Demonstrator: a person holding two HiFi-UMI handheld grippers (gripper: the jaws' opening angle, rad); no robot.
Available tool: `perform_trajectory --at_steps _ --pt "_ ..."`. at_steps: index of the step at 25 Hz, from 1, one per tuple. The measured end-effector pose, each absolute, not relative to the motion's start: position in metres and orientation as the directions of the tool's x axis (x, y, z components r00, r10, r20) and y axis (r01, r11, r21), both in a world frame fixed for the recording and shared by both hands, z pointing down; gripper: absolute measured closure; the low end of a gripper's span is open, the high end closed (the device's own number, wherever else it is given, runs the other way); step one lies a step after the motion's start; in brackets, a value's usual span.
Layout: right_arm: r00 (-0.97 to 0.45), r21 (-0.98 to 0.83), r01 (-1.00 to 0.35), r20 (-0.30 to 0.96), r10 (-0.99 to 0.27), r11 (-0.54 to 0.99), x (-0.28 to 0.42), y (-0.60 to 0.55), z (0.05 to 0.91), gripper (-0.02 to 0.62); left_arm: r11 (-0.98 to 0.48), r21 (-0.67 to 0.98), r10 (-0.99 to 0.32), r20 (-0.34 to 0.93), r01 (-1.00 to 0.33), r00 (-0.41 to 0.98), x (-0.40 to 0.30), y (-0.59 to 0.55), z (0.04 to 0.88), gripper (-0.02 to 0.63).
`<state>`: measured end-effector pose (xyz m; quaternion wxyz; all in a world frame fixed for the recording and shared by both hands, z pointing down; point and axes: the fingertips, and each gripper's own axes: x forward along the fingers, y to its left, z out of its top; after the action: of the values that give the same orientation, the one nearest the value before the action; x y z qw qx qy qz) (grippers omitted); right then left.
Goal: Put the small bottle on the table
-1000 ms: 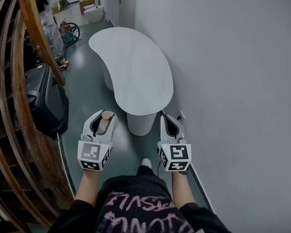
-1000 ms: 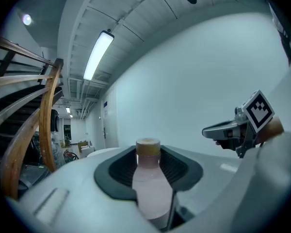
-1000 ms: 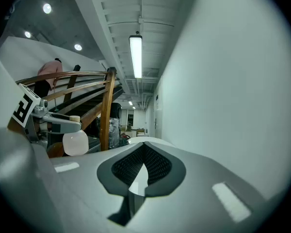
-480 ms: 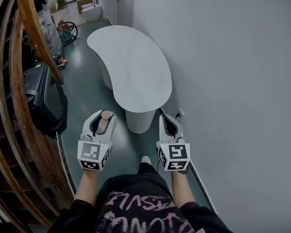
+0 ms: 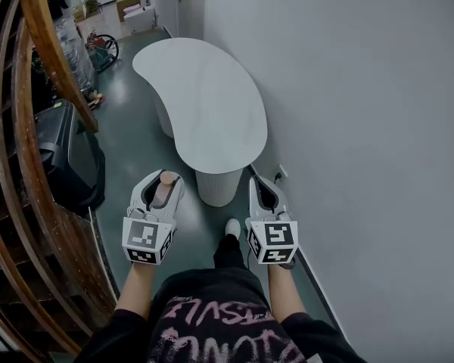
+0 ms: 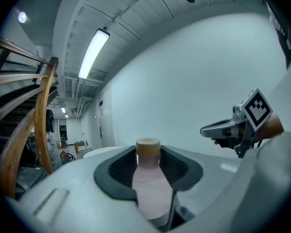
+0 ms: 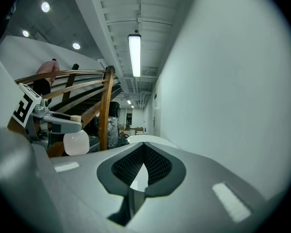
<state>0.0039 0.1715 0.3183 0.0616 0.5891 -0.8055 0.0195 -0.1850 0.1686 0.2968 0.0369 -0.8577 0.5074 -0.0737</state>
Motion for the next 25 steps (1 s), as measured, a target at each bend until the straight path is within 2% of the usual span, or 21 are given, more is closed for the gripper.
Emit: perform_trajectory --at_steps 25 --pt "-0.279 0.023 -0.958 0.132 -0.951 0.284 0.018 0.094 0.328 0.583 -0.473 -0.116 -0.880 0.108 -0.873 0.463 -0.181 0.096 0.306 0.454"
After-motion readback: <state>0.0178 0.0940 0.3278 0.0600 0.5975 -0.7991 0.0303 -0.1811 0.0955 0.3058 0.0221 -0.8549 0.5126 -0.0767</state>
